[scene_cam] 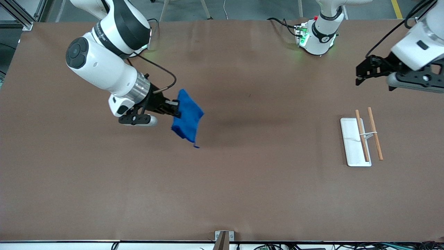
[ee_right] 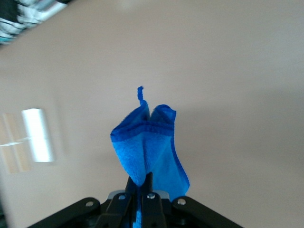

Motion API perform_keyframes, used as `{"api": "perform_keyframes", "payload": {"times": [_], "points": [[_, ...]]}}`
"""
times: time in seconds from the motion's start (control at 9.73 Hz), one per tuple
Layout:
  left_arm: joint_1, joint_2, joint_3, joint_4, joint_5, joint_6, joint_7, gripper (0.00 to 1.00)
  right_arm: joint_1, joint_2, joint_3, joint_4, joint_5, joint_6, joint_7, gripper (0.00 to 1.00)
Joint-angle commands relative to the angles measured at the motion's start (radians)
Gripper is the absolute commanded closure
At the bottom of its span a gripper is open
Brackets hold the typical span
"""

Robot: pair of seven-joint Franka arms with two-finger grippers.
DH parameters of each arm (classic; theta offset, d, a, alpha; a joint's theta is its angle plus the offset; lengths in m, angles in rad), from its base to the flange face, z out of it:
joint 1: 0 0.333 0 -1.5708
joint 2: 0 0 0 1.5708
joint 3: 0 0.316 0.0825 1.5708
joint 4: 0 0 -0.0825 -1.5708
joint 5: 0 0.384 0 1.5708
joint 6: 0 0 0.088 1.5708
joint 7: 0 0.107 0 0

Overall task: Right arm passes towel to left arm to hang
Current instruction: 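Lift the towel with the right gripper while the left gripper approaches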

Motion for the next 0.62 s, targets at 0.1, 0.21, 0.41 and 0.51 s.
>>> {"api": "perform_keyframes", "payload": {"times": [0.1,0.21,0.41,0.51], "points": [[0.011,0.034,-0.062,-0.041,-0.13,-0.01,0.003,0.0,0.001,0.115,0.192,0.034,0.235,0.285,0.002,0.99],[0.016,0.048,-0.06,-0.058,-0.225,-0.01,0.011,0.0,0.001,0.178,0.261,0.085,0.255,0.357,-0.006,0.99],[0.019,0.086,-0.06,-0.096,-0.387,-0.006,0.041,0.0,0.0,0.282,0.355,0.18,0.271,0.396,-0.006,0.99],[0.023,0.1,-0.059,-0.129,-0.455,-0.006,0.09,0.0,0.0,0.315,0.392,0.226,0.315,0.414,-0.008,0.99]]}}
